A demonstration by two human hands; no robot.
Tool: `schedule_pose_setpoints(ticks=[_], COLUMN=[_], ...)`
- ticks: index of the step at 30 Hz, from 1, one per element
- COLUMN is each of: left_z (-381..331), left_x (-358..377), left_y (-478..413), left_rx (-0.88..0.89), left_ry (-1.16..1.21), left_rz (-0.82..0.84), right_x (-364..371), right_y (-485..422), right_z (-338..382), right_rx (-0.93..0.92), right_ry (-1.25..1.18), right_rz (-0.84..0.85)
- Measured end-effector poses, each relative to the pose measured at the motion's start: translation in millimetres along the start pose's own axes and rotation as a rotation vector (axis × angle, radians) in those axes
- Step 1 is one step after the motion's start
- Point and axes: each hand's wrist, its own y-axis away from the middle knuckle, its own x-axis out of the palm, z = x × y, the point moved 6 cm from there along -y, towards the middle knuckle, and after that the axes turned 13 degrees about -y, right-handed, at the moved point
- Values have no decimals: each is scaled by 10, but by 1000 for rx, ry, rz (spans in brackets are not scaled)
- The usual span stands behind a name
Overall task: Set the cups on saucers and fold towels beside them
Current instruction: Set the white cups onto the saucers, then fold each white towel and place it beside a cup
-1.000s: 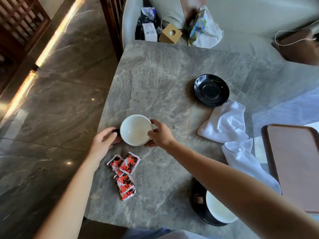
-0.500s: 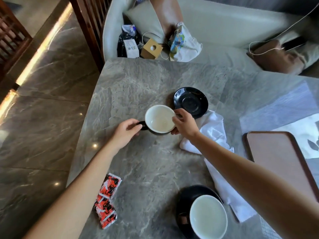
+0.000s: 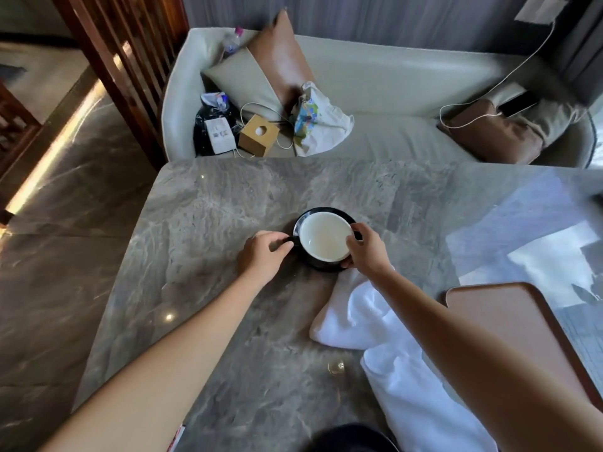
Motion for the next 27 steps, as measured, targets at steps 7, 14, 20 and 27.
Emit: schedule_pose_setpoints(ticks=[7,14,20,27], left_z=[-116,-148,-129,-96], left_x=[205,264,362,446], left_y=[-233,-369,-411,180], left_rx=[17,55,8,25], left_ry=[-129,-148,-154,96], left_rz=[-26,-54,-8,-102], right_x=[-121,-150,-169,-267], right_y=[-271,-335,-355,-193], right_z=[-104,-99,-91,-207], right_rx=[-11,-37,-21,73], right_ry=[59,24,3,-98], right_rz=[-40,-65,-52,-30])
